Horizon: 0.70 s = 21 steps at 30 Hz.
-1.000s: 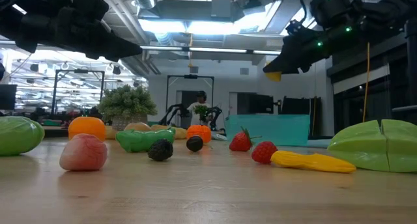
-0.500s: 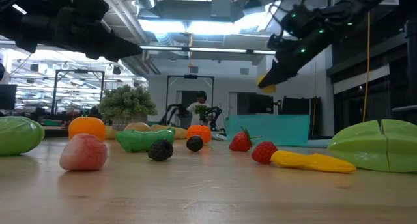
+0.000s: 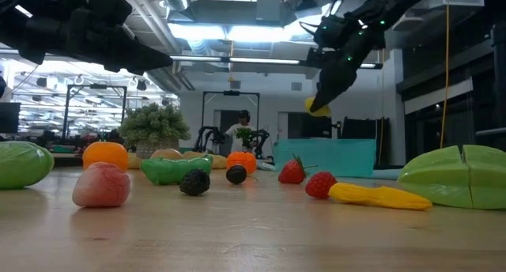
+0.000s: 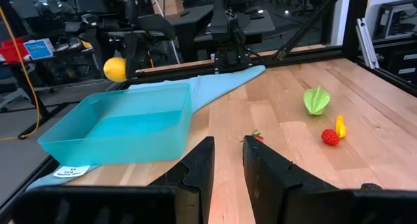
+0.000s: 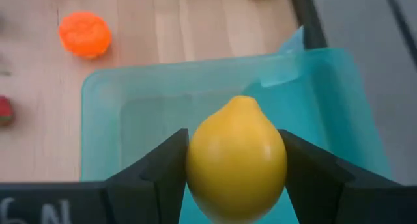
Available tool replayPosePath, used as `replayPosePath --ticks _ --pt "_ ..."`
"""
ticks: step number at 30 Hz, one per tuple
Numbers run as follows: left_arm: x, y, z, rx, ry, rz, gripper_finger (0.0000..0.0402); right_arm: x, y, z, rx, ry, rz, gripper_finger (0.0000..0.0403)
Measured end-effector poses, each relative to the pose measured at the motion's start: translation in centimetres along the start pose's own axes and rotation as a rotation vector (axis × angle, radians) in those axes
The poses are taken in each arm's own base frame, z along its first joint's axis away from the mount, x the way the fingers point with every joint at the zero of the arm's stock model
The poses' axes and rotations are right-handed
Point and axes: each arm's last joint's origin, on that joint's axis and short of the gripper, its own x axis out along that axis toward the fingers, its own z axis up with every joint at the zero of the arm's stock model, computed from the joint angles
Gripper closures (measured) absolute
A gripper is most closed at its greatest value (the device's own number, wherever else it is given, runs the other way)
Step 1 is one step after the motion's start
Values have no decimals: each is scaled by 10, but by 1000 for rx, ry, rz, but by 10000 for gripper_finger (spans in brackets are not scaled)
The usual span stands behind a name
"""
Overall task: Pick and placing Produce into tupperware
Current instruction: Put the yellow lemon into the blue bin
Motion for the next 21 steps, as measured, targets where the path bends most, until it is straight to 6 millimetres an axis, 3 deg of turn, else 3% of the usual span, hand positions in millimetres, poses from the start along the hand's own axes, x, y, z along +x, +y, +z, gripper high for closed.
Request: replayPosePath --ticks 21 --pt "0 0 0 -1 0 0 328 44 -9 -3 -20 63 42 193"
